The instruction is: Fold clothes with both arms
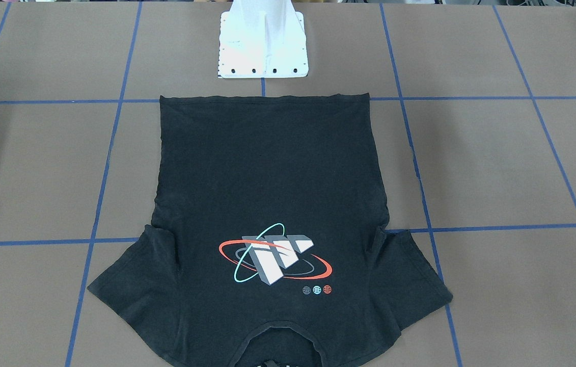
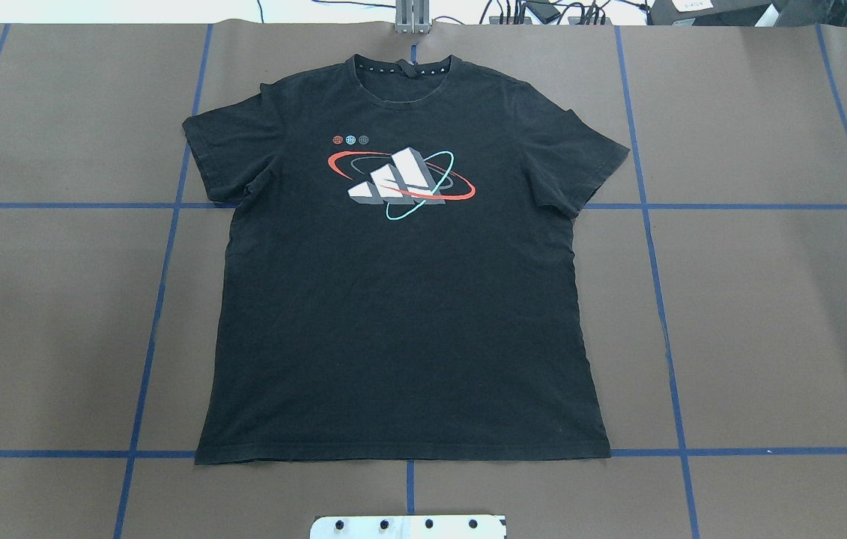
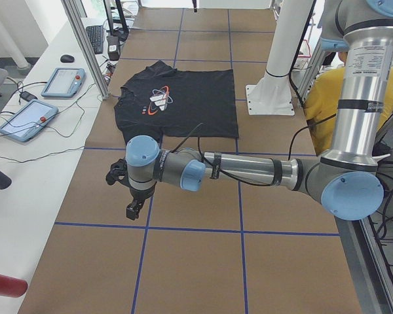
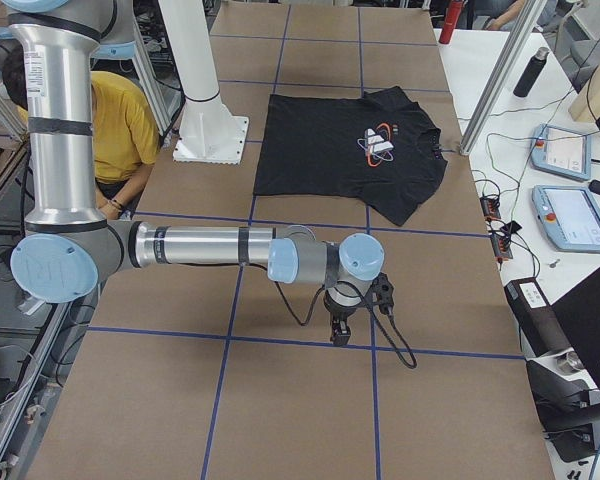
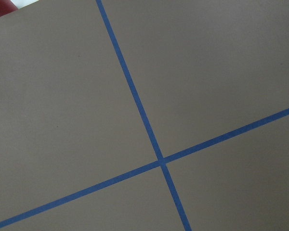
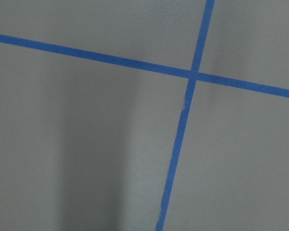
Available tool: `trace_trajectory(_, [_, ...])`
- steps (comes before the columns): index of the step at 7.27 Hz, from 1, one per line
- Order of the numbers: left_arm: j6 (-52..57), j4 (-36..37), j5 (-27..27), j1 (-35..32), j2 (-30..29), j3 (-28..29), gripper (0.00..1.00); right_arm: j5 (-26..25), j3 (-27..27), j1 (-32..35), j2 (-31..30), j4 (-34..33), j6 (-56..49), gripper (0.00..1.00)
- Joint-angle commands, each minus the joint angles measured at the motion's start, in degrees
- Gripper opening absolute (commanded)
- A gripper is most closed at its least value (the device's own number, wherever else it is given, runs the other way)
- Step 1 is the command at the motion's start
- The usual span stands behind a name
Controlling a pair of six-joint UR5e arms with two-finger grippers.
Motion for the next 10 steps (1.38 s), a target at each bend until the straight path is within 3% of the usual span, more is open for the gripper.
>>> trace_trajectory(1, [-0.56,0.33,0.26,0.39,0.47,-1.20,1.00,-0.68,4.06,0.96,-1.01,-0.06,0.86,1.00])
trace_trajectory(4, [-0.48,0.07,0.44,0.39,3.80,-6.28,1.00,-0.26,4.19,0.96,-0.75,0.12,0.43,1.00])
trace_trajectory(6, [-0.31,-0.45,-0.96,0.40,4.95,-6.66,1.00,2.37,5.58,-0.08,-0.93,0.29,0.78,1.00])
trace_trajectory(7, [-0.30,-0.63,-3.75,0.40,5.22,-6.92,1.00,2.73,5.85,-2.10,-0.93,5.08,1.73,1.00])
trace_trajectory(8, [-0.30,-0.63,-7.52,0.40,5.31,-6.58,1.00,2.39,5.86,-5.34,-0.67,8.87,7.05,1.00])
trace_trajectory(10, [-0.04,-3.34,-8.26,0.48,5.57,-7.01,1.00,0.28,2.98,-12.89,5.09,18.27,27.03,1.00])
